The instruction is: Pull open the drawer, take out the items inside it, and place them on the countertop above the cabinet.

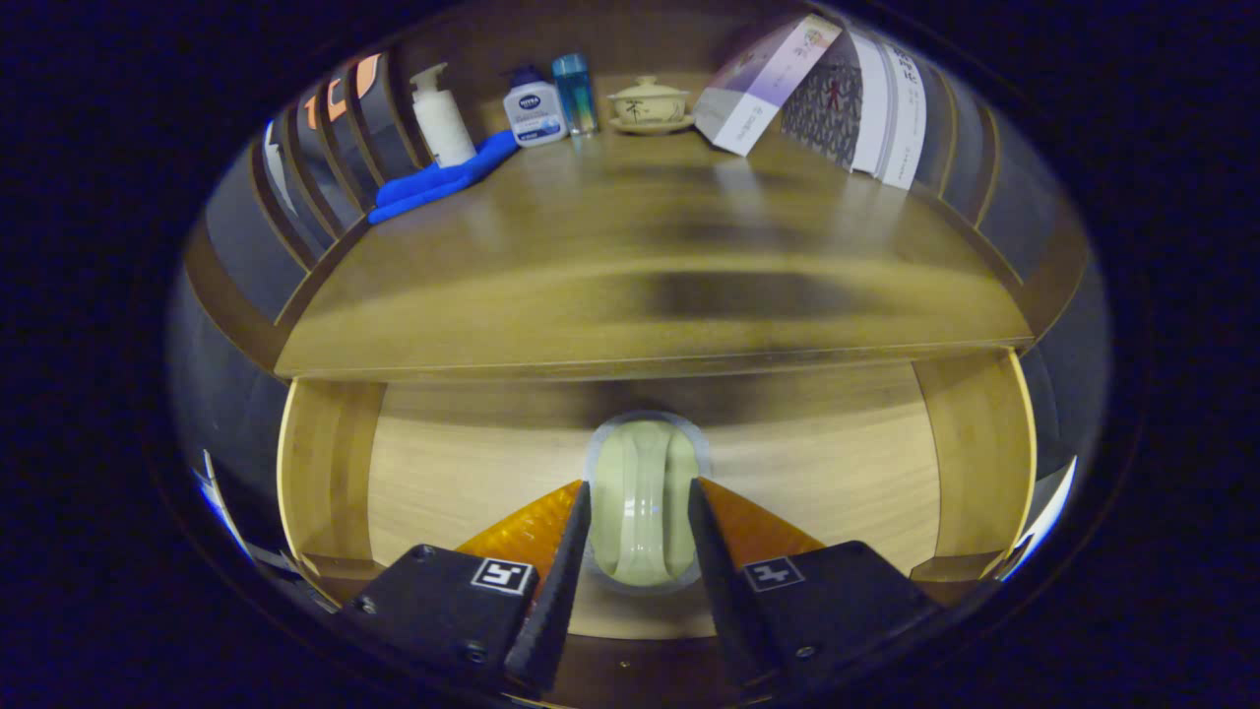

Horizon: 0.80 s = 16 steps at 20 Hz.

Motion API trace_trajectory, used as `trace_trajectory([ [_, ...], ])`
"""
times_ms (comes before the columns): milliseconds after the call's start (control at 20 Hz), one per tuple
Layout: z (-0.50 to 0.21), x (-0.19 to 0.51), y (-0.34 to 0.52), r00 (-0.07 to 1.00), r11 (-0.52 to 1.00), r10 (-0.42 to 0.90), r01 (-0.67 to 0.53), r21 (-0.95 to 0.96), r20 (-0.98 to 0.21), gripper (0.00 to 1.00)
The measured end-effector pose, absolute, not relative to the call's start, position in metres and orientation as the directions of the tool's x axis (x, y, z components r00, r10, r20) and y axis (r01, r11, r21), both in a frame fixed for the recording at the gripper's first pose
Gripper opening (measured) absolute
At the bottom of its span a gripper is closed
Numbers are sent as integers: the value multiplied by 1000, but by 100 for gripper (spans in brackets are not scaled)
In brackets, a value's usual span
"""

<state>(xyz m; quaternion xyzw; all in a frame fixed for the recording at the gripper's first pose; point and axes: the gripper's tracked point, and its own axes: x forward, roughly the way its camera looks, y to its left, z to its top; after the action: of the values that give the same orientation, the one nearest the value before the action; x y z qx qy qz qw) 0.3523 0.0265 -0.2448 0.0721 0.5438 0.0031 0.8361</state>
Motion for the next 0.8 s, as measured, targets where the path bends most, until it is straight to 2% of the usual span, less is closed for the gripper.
trace_trajectory([
  [200,-250,353,24,377,988,90,80,129,-922,31],
  [300,-244,347,27,380,986,109,74,148,-918,25],
  [800,-172,312,39,455,975,201,-11,220,-867,23],
])
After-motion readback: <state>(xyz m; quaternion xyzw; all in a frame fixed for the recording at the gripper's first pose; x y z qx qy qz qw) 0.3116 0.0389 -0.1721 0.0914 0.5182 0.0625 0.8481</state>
